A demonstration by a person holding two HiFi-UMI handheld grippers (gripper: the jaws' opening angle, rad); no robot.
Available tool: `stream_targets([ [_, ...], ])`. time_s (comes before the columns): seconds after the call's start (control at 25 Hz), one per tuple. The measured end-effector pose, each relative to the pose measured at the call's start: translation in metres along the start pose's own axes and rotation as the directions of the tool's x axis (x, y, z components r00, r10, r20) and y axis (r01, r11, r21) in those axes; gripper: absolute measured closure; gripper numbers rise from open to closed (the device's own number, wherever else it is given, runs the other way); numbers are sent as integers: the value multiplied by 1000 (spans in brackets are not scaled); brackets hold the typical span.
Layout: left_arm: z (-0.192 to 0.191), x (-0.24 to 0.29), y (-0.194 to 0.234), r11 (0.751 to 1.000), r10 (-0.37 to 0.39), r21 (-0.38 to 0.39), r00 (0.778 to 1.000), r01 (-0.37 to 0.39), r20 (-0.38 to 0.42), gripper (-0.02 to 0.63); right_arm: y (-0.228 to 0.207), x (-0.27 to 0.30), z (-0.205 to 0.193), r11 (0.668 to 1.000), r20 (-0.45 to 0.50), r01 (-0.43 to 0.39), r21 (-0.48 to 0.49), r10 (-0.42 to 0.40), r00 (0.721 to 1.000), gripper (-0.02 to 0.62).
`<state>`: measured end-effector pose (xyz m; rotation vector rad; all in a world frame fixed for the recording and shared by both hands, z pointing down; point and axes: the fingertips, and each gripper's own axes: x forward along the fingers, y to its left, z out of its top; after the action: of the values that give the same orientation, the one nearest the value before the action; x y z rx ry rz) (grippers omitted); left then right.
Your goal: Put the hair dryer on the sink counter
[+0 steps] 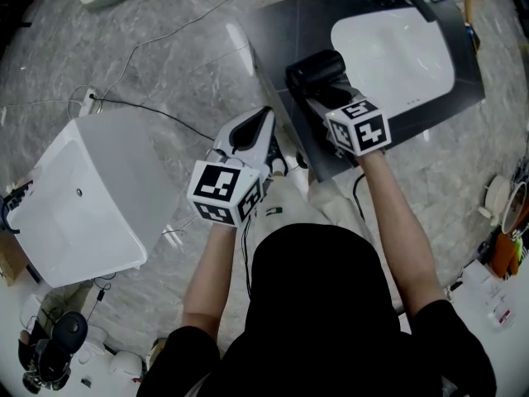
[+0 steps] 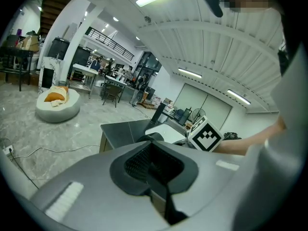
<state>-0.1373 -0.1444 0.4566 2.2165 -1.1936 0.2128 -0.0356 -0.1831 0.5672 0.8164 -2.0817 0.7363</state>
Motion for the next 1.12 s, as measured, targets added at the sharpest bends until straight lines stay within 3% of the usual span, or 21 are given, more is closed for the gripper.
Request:
stream_targets([
  [1.12,-7,-4,0,1000,8,1,1000,-8,-2,606,-1,14,-3,999,-67,38,-25,-39,997,419],
])
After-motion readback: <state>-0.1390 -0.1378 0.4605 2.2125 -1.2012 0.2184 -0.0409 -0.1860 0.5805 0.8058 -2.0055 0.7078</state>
